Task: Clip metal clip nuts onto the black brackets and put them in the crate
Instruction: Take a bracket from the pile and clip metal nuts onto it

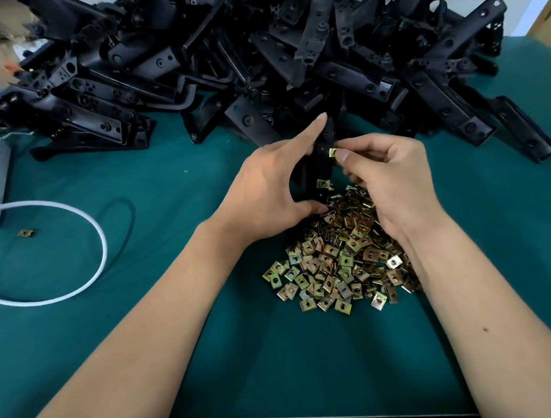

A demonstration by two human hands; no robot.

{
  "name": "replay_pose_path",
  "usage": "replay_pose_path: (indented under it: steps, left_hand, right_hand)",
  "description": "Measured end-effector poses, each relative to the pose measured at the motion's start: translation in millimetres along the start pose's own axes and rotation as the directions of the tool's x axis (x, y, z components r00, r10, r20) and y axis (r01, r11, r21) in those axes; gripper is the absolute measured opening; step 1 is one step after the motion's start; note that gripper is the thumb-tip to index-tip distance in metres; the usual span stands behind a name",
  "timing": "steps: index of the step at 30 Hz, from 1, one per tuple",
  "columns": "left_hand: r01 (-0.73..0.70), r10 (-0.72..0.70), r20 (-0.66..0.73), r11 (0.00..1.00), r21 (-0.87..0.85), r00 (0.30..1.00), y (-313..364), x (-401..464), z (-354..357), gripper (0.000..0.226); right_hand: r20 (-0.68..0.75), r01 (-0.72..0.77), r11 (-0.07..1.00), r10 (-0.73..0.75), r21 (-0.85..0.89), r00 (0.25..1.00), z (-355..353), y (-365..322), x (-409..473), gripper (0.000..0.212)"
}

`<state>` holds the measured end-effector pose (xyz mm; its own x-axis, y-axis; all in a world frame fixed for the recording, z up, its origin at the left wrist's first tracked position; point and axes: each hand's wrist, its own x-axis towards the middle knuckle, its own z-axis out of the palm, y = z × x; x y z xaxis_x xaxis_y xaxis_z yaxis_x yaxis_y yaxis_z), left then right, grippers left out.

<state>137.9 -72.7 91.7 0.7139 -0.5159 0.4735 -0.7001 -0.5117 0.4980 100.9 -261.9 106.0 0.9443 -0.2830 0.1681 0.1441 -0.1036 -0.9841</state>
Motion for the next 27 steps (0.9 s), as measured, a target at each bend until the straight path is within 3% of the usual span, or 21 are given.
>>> replay_pose_path:
  steps: [8, 12, 15, 23, 27]
  left_hand:
    - [0.016, -0.016, -0.009, 0.999, 0.045, 1.0, 1, 0, 1, 0.118]
    - [0.018, -0.018, -0.013, 0.998, 0.053, 1.0, 2, 0, 3, 0.119]
    - [0.019, -0.018, -0.02, 0.997, 0.076, 1.0, 3, 0, 5, 0.121]
    - [0.047, -0.041, -0.07, 0.995, 0.089, 0.997, 5, 3, 8, 0.122]
    - [0.113, -0.114, -0.084, 0.994, -0.009, 0.99, 1, 4, 8, 0.122]
  right_hand:
    - [-0.012, -0.104, 0.985, 0.106, 0.139, 0.994, 2, 0, -1, 0.016]
    - [0.004, -0.096, 0.979, 0.097, 0.182, 0.995, 2, 1, -1, 0.032]
    - [0.01, -0.105, 0.969, 0.105, 0.225, 0.994, 7, 3, -3, 0.03]
    - [-0.028, -0.04, 0.988, 0.045, 0.146, 0.999, 12, 5, -2, 0.021]
    - [-0.012, 0.006, 0.999, -0.005, 0.05, 1.0, 13, 4, 1, 0.018]
